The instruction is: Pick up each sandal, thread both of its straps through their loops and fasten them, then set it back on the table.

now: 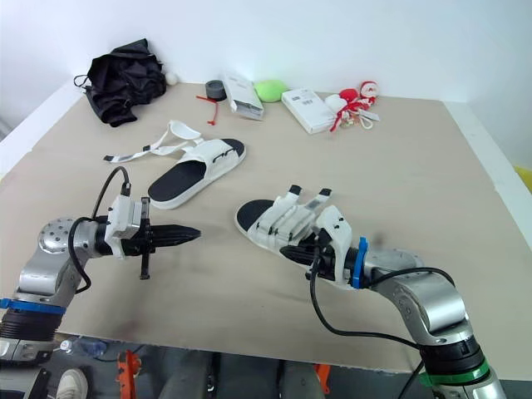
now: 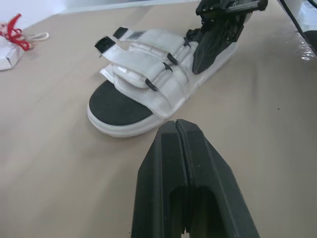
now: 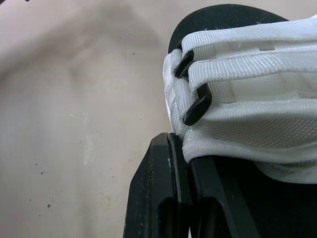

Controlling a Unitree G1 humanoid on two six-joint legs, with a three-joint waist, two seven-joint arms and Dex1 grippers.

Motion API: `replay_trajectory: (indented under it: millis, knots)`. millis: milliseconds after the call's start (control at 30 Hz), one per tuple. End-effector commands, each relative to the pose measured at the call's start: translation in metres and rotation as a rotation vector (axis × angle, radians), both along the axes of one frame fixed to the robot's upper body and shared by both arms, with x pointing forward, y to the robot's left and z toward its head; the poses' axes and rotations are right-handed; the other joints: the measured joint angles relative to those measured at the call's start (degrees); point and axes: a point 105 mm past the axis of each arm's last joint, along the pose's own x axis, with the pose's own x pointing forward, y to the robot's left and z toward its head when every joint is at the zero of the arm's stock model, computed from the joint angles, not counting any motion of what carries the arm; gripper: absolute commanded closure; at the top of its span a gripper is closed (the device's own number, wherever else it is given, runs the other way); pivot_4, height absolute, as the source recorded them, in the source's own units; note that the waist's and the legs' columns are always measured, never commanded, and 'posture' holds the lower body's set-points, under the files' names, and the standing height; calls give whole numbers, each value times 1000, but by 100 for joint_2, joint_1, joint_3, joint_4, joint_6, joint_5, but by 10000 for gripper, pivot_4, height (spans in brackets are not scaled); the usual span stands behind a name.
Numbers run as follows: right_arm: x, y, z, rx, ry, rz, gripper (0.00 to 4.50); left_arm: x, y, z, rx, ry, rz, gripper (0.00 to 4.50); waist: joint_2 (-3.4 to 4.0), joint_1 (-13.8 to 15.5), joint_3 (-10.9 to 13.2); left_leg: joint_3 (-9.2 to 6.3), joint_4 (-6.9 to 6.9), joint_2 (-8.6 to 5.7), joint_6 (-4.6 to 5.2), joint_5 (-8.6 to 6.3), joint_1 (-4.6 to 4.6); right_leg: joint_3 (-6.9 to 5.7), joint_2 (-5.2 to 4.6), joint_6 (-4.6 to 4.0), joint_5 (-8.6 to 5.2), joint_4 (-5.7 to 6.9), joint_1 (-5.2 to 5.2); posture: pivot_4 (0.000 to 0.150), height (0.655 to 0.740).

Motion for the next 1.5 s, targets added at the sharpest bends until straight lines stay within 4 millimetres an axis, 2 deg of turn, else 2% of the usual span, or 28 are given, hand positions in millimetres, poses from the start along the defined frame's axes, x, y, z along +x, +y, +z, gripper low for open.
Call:
replay_trajectory:
  millis: [33,67,133,200,333,367,467,500,533,633,700,767,933,1133,1267,1300,1433,1500]
  knots:
    - [24,-22,30,28,-134,-195,44263,-1,0,18,-103,-23,53,45000,0,0,0,2,0,0,0,0,0,4,0,1,0,4,-3,1500,7400]
    - [30,-29,37,46,-158,-249,44263,0,-2,18,-121,-17,67,45000,1,1,1,6,2,0,0,0,0,8,0,1,-1,11,-7,1500,7400]
    - [51,-57,47,41,-191,-446,44263,2,-4,20,-158,-7,86,45000,3,9,2,15,19,-3,-3,3,-3,19,-1,3,-2,36,-19,1500,7400]
    - [60,-76,50,34,-188,-560,44263,2,-8,22,-183,-1,93,45000,4,10,2,16,24,-2,-5,5,-3,21,-1,1,1,41,-22,1500,7400]
    - [88,-138,45,26,-139,-943,44263,10,-17,19,-210,-6,115,45000,4,-2,2,23,23,-2,-4,8,-1,29,1,-3,5,47,-27,1500,7400]
    - [95,-146,41,46,-109,-1014,44263,15,-18,18,-208,-19,139,45000,4,-4,2,25,22,-3,-3,9,-1,32,1,-3,5,50,-28,1500,7400]
    - [107,-155,33,74,-65,-1087,44263,25,-30,15,-224,-29,190,45000,6,-10,1,32,21,-3,0,11,0,43,4,-15,12,60,-37,1500,7400]
    - [109,-157,30,90,-49,-1096,37503,26,-36,13,-221,-33,198,45000,5,-15,0,32,21,-3,1,12,0,44,5,-15,12,62,-37,1500,7400]
    - [113,-155,25,88,-33,-1088,35500,26,-43,12,-231,-29,202,45000,6,-20,0,34,21,-3,1,12,0,46,5,-14,13,62,-36,1500,7400]
    - [120,-150,19,50,-25,-1071,20351,24,-56,12,-252,-17,205,45000,5,-25,-1,46,23,-4,1,12,4,64,4,-4,20,61,-36,1500,7400]
    - [120,-155,20,38,-29,-1077,12615,25,-60,10,-245,-22,213,45000,5,-24,-1,50,25,-4,6,14,7,69,5,3,24,61,-35,1500,7400]
    - [116,-152,24,58,-19,-1027,4785,29,-60,9,-248,-24,238,45000,5,-15,-1,54,26,-5,15,20,10,76,5,9,28,61,-34,1500,7400]
    - [94,-152,33,53,-16,-906,4785,34,-63,13,-271,-30,246,45000,6,-1,-1,56,28,-21,32,31,8,139,25,21,34,60,-31,1500,7400]
    - [44,-164,36,-41,0,-759,4785,46,-54,19,-304,-26,313,45000,7,-2,-2,66,29,-24,34,29,6,174,38,26,35,56,-33,1500,7400]
    - [17,-155,36,-109,-13,-633,4785,54,-41,26,-339,-11,383,45000,8,-29,-2,70,31,-18,35,29,12,183,46,29,35,57,-36,1500,7400]
    - [11,-147,40,-104,-40,-584,4785,56,-38,26,-339,-5,402,45000,8,-29,-2,71,33,-13,35,29,12,185,52,28,37,57,-36,1500,7400]
    - [-7,-79,68,14,-233,-304,4785,71,-25,20,-312,46,550,45000,8,-62,-2,65,39,1,35,29,25,215,88,17,52,57,-40,1500,7400]
    - [-9,-60,77,73,-278,-249,4785,78,-20,18,-316,65,607,45000,8,-53,-2,31,55,1,35,29,21,250,133,12,58,57,-38,1500,7400]
